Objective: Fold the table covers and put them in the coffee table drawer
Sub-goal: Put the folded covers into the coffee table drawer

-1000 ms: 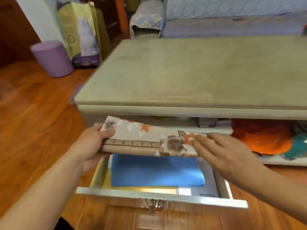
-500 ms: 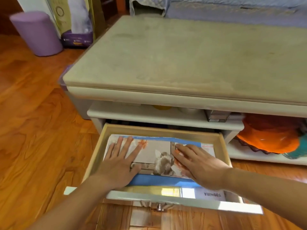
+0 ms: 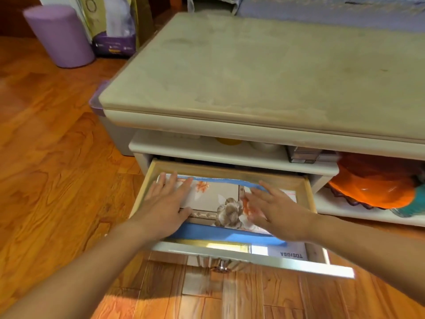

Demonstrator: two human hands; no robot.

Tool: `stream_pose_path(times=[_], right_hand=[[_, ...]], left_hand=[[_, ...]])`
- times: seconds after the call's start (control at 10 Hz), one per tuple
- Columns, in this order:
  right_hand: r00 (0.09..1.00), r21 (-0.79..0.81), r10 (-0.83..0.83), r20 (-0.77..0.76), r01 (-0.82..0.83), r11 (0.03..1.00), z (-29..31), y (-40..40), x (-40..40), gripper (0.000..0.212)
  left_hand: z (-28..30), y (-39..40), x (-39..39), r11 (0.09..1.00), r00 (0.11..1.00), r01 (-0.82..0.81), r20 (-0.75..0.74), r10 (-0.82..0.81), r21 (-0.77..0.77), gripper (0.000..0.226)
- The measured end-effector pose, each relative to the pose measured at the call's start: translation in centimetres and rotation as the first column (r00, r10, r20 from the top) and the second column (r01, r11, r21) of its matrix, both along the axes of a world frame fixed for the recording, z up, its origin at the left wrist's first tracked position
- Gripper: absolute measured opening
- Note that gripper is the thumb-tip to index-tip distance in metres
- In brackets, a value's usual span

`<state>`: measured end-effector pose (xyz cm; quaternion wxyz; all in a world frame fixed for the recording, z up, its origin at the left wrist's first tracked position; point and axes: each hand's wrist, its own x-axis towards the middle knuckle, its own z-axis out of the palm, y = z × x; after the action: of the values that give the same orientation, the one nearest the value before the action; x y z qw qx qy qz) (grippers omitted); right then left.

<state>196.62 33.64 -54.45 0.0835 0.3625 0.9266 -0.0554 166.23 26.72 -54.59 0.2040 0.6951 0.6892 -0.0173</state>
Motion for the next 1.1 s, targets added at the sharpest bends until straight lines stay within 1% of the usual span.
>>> stream_pose_path(times=[0.1,0.2,0.3,0.4,0.5,0.6,0.7,0.8,0.9,1.0,1.1], right_hand=[[0.997,-0.142,0.069,-0.044,-0.075,0.987,2.9,-4.1,-0.8,0.093],[0.978,-0.043,0.208,0.035,-0.206,0.978,0.6,-7.8,-0.7,0.078],[0.973,0.077,0.185,0.140,-0.197,0.977,-2.1,-7.7,-0.1,0.071],[0.986,0.178,0.114,0.120,-0.134,0.975,-2.1,-6.6,-0.6,0.070],[0.987,0.274,-0.116,0.108,0.083,0.958,-1.3,-5.7,-1.5,0.073],[0.998,0.277,-0.058,0.020,0.050,0.960,0.6,-6.4,-1.4,0.079],[0.998,0.092,-0.006,-0.066,0.012,0.996,0.8,-8.8,0.0,0.042],[0.568,-0.573,-0.815,-0.111,0.634,0.519,-0.2,-7.8,0.7,0.033],[-0.071,-0.963,-0.993,0.097,0.246,-0.112,-1.4,-3.7,2.5,0.050],[-0.246,-0.992,-0.962,0.116,-0.066,-0.103,-1.7,-1.7,2.5,0.064],[-0.258,-0.993,-0.962,0.084,-0.096,-0.061,-1.6,-1.2,1.5,0.056]], left_hand=[[2.1,-3.2,0.5,0.993,0.995,-0.081,0.071,0.075,0.087,0.059],[2.2,-5.2,0.9,0.994,0.994,-0.081,0.082,0.075,0.069,0.047],[2.0,-4.5,1.9,0.995,0.997,-0.046,0.068,0.040,0.092,0.030],[2.4,-3.5,3.8,0.985,0.998,-0.028,0.053,0.019,0.173,0.021],[2.8,-3.1,5.8,0.976,0.997,-0.066,0.059,0.055,0.207,0.022],[2.8,-3.2,6.7,0.965,0.986,-0.139,0.121,0.114,0.223,0.021],[1.7,-3.6,6.4,0.964,0.947,-0.240,0.245,0.207,0.112,0.018],[0.3,-3.0,5.6,0.877,0.740,-0.435,0.474,0.478,-0.206,0.028],[-0.2,-1.3,4.8,0.660,0.066,-0.473,0.723,0.688,-0.584,0.046],[-0.9,0.1,4.2,0.627,-0.243,-0.446,0.761,0.601,-0.638,0.047],[-1.0,1.0,4.6,0.653,-0.242,-0.494,0.812,0.531,-0.574,0.067]])
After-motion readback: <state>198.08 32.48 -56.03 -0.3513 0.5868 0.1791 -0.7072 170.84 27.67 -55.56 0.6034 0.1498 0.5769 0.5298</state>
